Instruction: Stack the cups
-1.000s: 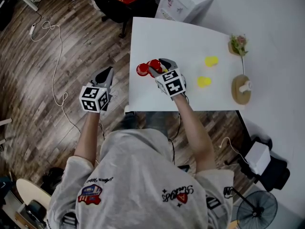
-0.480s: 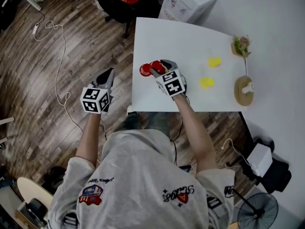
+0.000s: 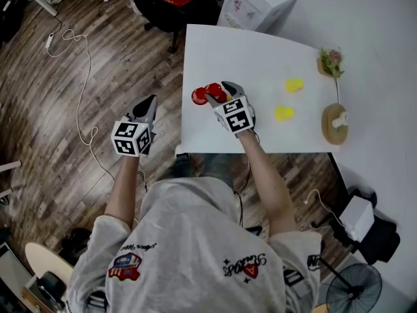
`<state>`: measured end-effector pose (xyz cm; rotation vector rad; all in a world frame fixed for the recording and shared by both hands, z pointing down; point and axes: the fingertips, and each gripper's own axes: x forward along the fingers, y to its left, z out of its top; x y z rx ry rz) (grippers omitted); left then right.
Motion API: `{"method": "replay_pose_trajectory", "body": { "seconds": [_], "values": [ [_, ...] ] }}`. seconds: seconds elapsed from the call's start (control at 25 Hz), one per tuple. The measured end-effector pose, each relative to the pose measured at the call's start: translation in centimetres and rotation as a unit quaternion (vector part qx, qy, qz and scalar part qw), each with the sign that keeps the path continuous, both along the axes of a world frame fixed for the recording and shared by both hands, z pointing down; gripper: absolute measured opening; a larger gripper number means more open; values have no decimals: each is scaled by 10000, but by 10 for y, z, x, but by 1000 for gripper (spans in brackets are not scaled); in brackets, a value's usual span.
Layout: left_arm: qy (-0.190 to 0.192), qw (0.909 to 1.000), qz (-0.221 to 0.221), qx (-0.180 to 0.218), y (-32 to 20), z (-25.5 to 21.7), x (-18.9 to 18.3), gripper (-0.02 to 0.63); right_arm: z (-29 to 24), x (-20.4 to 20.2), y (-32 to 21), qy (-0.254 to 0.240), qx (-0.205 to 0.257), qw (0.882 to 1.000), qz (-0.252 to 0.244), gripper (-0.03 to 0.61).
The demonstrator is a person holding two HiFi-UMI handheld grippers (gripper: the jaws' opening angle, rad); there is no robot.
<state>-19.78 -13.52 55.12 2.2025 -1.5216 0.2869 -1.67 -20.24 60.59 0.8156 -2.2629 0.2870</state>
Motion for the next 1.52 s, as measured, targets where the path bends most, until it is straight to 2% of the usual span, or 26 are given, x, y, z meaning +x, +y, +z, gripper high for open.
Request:
{"method": "replay_pose_trajectory", "body": {
  "seconds": [0.24,0.48,0.72,0.96,1.2,1.4,1.52],
  "values": [
    [22,9999,101,2,-10,-1,8,6,-9,16,-5,-330,107,9990,267,268],
    [39,9995,320,-12,-24,-3,33,6,-25,53,-12,-745,241,9948,650,261],
    [22,9985,553,-13,-34,-2,59,6,-23,82,-8,-739,292,9939,771,259],
    [30,9973,736,-12,-43,-3,77,6,-20,137,-9,-660,362,9870,1419,256],
    [29,9957,930,-26,-51,-2,100,6,-7,227,-7,-424,428,9695,2376,255],
    [10,9949,1004,-50,-55,2,112,6,13,305,-5,10,466,9462,3202,259],
    [-12,9948,1018,-66,-58,4,118,6,32,344,-3,268,326,9329,3576,268]
  ]
}}
